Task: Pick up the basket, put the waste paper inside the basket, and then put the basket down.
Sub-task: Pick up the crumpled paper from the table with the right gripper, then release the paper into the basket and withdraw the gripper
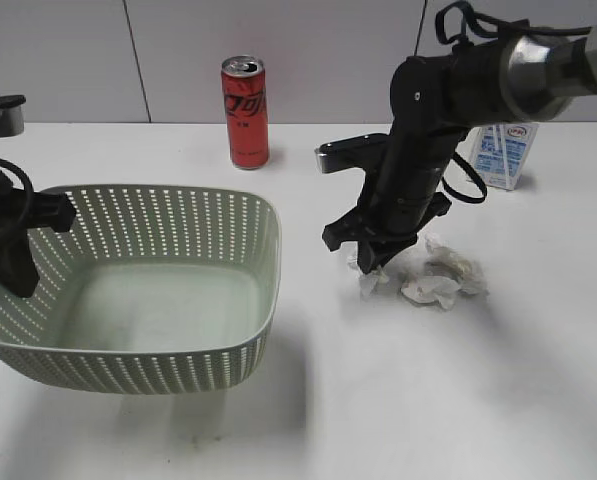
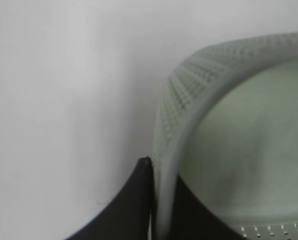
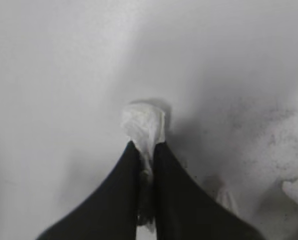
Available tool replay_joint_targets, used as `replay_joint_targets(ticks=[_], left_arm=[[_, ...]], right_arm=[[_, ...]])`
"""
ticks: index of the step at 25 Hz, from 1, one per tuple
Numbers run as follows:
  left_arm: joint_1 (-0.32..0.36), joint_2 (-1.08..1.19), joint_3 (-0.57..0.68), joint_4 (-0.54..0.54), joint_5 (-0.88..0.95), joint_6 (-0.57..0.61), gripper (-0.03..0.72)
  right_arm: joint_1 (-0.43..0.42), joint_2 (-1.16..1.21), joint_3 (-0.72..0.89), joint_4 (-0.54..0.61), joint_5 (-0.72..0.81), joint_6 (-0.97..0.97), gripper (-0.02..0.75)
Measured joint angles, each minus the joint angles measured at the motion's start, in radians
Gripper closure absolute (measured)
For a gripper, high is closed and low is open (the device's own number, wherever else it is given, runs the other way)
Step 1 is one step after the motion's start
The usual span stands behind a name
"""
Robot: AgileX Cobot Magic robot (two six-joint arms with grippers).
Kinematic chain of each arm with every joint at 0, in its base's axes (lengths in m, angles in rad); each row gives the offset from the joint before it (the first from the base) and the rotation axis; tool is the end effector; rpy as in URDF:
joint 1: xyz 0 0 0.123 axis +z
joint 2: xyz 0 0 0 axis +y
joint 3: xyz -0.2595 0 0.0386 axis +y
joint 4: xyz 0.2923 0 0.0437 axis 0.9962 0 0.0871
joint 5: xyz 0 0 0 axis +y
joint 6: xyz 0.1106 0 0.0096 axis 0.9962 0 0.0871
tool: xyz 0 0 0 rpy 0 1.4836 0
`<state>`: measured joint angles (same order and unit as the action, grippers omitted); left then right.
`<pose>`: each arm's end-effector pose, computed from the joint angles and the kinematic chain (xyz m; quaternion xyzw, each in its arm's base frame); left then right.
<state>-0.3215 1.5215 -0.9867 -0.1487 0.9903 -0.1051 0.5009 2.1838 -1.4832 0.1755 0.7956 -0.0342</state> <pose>0.2941 -0.1125 0.1636 0.0711 0.9932 -0.0772 0.0510 0.3890 0.2287 0.0494 -0.2084 0.9724 0.0841 0.0627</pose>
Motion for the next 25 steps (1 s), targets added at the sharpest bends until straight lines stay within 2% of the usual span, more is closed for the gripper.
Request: replay_joint_targets(ticks=[6,10,15,19,21,22,25], left_arm=[[0.000,0.000,0.000,0.000,0.013,0.000,0.683],[0.000,0.000,0.000,0.000,0.014,0.000,0.683],[0.000,0.000,0.000,-0.009,0.014,0.000,0.683],[0.000,0.000,0.000,-0.011,0.015,0.000,0.683],[0.000,0.000,0.000,-0.012,0.016,0.000,0.683],[0.000,0.000,0.000,-0.012,0.016,0.000,0.683],[0.000,0.000,0.000,-0.012,0.018,0.000,0.683]], right_arm=[[0.002,-0.192,0.000,-0.001,0.003,-0.009,0.732],[0.043,-0.359,-0.003,0.120,0.004,-0.150,0.733],[0.182,-0.456,-0.008,0.353,-0.002,-0.368,0.733],[0.309,-0.413,-0.008,0.382,-0.056,-0.415,0.729],[0.347,-0.367,-0.008,0.382,-0.074,-0.419,0.689],[0.358,-0.343,-0.008,0.385,-0.075,-0.422,0.638],[0.362,-0.290,-0.007,0.384,-0.076,-0.424,0.398]])
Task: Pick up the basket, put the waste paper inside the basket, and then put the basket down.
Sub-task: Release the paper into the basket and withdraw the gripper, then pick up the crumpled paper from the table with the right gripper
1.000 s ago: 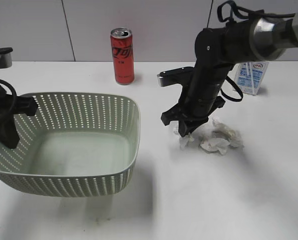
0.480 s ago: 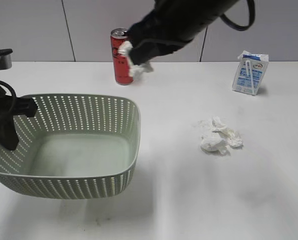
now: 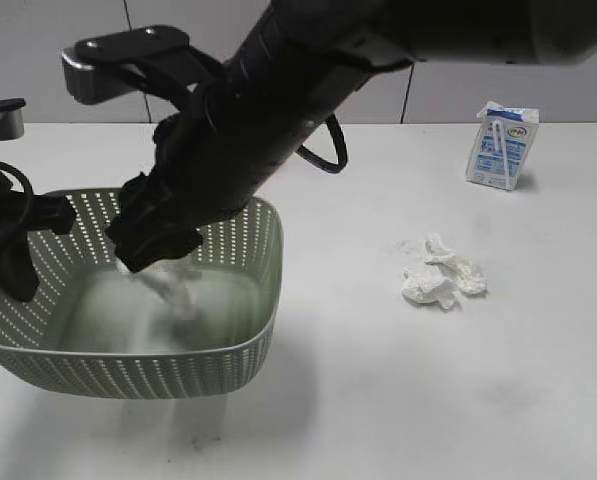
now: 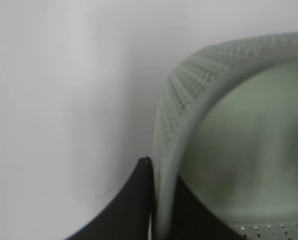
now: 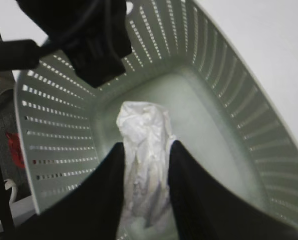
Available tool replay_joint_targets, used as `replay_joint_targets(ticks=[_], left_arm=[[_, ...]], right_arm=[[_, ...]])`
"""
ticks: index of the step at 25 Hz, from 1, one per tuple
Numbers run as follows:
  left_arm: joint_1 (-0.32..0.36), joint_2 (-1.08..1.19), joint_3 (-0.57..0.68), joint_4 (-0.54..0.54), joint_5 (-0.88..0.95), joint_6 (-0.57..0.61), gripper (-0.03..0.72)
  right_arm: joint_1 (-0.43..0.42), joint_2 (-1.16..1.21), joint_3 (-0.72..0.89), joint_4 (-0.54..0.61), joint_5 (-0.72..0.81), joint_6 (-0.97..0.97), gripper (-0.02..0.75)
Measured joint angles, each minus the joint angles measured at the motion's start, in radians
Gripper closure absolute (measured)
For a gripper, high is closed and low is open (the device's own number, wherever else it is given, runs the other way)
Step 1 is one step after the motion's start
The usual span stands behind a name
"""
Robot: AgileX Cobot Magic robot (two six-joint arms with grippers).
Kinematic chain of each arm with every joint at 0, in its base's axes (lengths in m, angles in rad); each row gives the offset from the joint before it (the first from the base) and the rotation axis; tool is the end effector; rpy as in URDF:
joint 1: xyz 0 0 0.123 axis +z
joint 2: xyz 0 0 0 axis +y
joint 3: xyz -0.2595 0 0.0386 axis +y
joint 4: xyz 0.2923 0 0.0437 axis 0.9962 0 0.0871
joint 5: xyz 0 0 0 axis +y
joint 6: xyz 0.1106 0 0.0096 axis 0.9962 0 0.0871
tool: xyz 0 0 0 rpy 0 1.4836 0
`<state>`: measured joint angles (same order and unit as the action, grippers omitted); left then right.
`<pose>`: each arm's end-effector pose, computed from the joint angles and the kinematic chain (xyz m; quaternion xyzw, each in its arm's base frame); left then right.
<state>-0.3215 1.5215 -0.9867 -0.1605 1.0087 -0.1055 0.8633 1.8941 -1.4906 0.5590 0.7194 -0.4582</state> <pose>0.2919 -0.1130 0.1635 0.0687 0.9935 -0.0807 0.0409 0.2727 0.3787 0.1973 -0.4488 0.8252 0.2766 0.2026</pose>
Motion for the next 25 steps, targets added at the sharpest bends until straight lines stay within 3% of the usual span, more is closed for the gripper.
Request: replay_joint_targets(ticks=[2,5,10,13,18,22,25], left_arm=[[0.000,0.000,0.000,-0.001,0.000,0.000,0.683],[0.000,0.000,0.000,-0.001,0.000,0.000,0.683],[0.000,0.000,0.000,-0.001,0.000,0.000,0.683],[0.000,0.000,0.000,-0.001,0.000,0.000,0.683],[0.000,0.000,0.000,-0.001,-0.001,0.000,0.683],[0.000,0.000,0.000,-0.001,-0.003,0.000,0.683],[0.000,0.000,0.000,-0.001,-0.003,0.000,0.683]], right_arm=[[0.000,0.013,0.001,-0.004,-0.002,0.002,0.227],[-0.004,0.002,-0.014,-0.014,0.005,0.015,0.118],[-0.071,-0.087,-0.069,-0.150,0.074,0.178,0.130],[-0.178,-0.167,-0.071,-0.250,0.127,0.280,0.153],[-0.346,-0.196,0.018,-0.307,0.230,0.315,0.158],[-0.420,-0.151,0.203,-0.327,0.130,0.328,0.158],[-0.430,-0.080,0.299,-0.361,0.017,0.353,0.160]])
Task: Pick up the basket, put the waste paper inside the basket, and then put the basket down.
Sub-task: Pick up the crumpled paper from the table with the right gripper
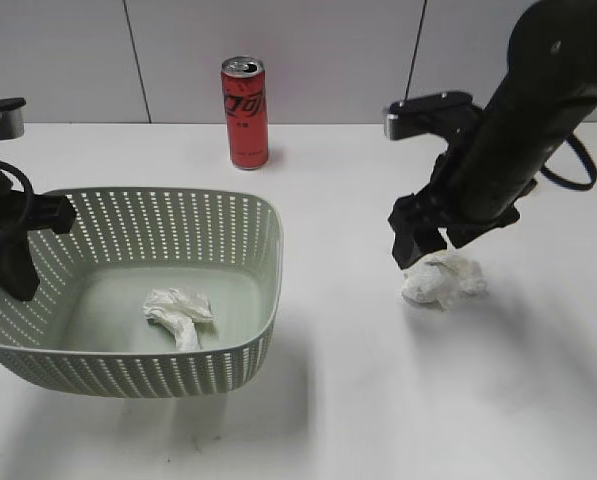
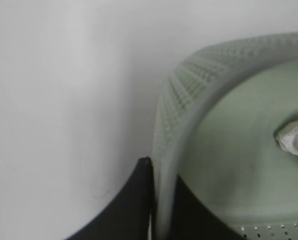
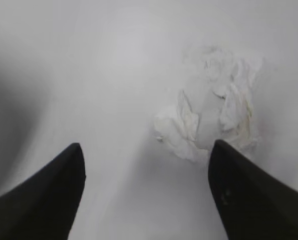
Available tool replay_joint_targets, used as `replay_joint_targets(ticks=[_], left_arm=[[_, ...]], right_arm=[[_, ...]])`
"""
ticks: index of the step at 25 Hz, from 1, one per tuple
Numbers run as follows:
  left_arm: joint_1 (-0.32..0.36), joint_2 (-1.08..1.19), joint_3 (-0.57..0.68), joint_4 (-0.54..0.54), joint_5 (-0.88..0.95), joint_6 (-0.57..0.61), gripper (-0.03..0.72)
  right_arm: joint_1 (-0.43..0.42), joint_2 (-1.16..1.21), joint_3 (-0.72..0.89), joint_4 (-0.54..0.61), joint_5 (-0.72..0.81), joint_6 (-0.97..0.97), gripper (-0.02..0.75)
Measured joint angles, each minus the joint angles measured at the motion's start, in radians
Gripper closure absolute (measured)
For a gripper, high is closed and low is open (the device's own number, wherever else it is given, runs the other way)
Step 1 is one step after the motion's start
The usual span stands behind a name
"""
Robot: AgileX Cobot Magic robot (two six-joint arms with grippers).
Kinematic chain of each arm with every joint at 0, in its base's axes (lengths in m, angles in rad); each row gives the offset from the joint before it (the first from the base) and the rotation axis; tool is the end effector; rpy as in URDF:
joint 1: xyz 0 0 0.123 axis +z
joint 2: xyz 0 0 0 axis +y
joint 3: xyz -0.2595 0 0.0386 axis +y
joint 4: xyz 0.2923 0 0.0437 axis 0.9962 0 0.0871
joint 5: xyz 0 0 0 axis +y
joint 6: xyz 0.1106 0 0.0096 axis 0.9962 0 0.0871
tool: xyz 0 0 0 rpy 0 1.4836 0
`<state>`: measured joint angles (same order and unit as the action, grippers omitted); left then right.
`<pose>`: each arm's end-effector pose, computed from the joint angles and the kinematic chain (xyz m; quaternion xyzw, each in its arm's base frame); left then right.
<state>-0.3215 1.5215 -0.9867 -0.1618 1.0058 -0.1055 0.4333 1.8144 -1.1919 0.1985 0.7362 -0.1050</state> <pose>0.2922 -0.1132 0.1636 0.0683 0.9934 -0.0815 0.0422 0.3536 0.1798 0.1258 -0.2012 0.9652 0.0999 0.1338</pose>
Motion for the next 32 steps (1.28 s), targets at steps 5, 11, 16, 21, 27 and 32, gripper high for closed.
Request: replay_joint_targets(ticks=[5,11,16,21,27,32], left_arm=[[0.000,0.000,0.000,0.000,-0.001,0.000,0.683],[0.000,0.000,0.000,0.000,-0.001,0.000,0.683],[0.000,0.000,0.000,0.000,-0.001,0.000,0.683],[0.000,0.000,0.000,0.000,-0.007,0.000,0.683],[0.000,0.000,0.000,0.000,-0.008,0.000,0.683],[0.000,0.000,0.000,0.000,-0.008,0.000,0.683]], right_arm=[[0.000,0.124,0.029,-0.054,-0.114,0.047,0.160],[-0.001,0.198,0.029,-0.060,-0.136,0.073,0.176],[-0.001,0.213,0.029,-0.060,-0.136,0.079,0.315],[-0.001,0.214,0.029,-0.060,-0.136,0.084,0.617],[0.002,0.137,0.031,-0.060,-0.120,0.080,0.701],[0.054,-0.071,0.019,0.031,-0.116,-0.043,0.702]])
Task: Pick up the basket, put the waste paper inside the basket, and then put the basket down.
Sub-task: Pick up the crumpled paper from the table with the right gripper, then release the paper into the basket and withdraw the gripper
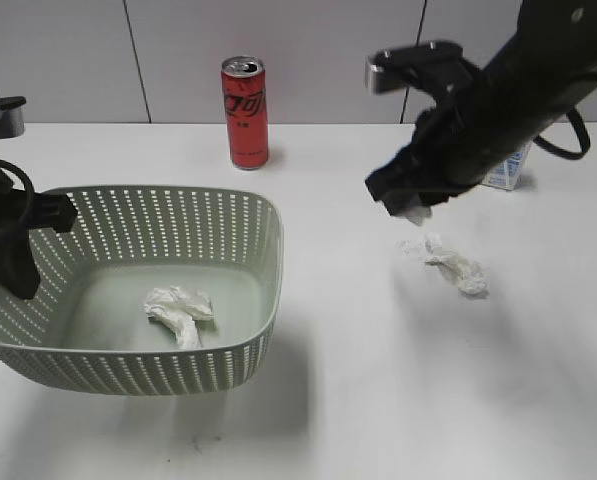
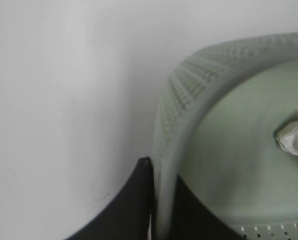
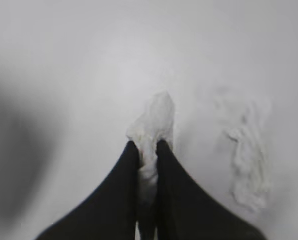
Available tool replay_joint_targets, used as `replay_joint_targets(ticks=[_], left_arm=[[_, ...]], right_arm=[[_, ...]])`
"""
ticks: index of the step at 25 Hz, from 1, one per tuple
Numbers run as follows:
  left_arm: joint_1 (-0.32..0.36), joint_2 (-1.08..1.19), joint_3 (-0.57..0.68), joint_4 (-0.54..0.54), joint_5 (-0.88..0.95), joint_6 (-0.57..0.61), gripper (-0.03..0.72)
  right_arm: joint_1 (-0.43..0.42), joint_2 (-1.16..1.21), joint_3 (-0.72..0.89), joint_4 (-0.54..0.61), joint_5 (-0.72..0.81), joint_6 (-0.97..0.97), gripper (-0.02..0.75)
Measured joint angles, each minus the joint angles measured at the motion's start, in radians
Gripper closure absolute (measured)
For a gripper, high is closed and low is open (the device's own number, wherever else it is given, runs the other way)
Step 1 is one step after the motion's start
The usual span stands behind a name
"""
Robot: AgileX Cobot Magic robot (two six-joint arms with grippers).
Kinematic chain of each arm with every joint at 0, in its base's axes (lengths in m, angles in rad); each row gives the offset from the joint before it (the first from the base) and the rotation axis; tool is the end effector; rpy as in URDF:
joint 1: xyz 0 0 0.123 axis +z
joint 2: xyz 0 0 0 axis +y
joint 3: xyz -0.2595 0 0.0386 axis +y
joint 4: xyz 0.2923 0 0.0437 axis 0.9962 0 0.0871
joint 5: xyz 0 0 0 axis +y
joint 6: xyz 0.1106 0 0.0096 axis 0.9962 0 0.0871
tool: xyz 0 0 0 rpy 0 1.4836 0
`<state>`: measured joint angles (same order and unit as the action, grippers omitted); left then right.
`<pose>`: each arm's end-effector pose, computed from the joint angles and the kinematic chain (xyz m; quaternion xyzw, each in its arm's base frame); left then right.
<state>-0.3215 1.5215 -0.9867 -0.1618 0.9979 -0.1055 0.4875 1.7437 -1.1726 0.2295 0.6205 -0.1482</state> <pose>0.2930 -0.1134 0.1637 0.0680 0.9932 -0.0821 0.0460 0.3490 0.2017 0.1531 -0.2306 0.9416 0.1238 0.2117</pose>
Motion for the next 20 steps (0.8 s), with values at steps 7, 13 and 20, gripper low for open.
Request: replay_joint_targets(ticks=[7,13,20], left_arm=[[0.000,0.000,0.000,0.000,0.000,0.000,0.683],[0.000,0.000,0.000,0.000,0.000,0.000,0.683],[0.000,0.000,0.000,0.000,-0.002,0.000,0.683]], right_arm=[[0.212,-0.166,-0.094,0.308,-0.028,-0.316,0.702],[0.323,-0.047,-0.132,0.356,-0.083,-0.351,0.668],[0.327,0.075,-0.156,0.395,-0.010,-0.352,0.234]])
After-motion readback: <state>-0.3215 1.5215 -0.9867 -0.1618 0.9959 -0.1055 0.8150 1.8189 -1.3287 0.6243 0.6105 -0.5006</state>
